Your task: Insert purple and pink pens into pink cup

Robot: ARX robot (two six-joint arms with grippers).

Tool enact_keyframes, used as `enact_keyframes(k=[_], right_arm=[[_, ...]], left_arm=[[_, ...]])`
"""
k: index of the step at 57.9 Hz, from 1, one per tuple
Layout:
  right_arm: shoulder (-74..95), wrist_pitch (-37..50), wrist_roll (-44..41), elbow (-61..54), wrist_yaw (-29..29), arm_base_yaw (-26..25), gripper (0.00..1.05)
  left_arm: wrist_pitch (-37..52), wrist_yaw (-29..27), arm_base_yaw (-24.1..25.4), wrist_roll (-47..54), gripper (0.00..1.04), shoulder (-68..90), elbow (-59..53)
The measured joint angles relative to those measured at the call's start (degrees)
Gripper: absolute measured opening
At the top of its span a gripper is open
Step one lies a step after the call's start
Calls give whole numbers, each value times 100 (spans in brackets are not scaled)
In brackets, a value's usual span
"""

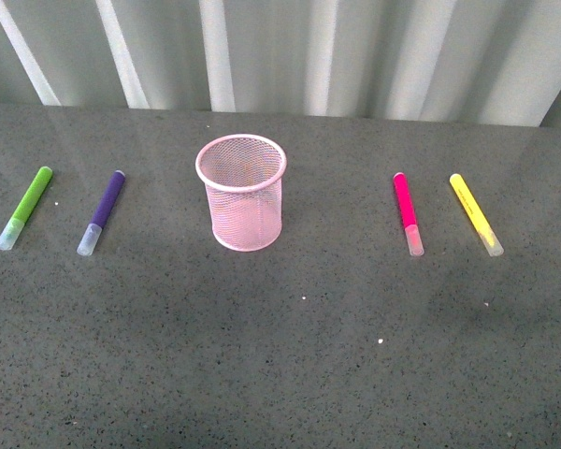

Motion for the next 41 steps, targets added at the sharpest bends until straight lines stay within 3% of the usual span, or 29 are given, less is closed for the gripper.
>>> enact_keyframes(k=[41], right_arm=[[0, 0, 0, 0, 0, 0, 98]], left_arm=[[0, 0, 0, -2, 98, 0, 0]])
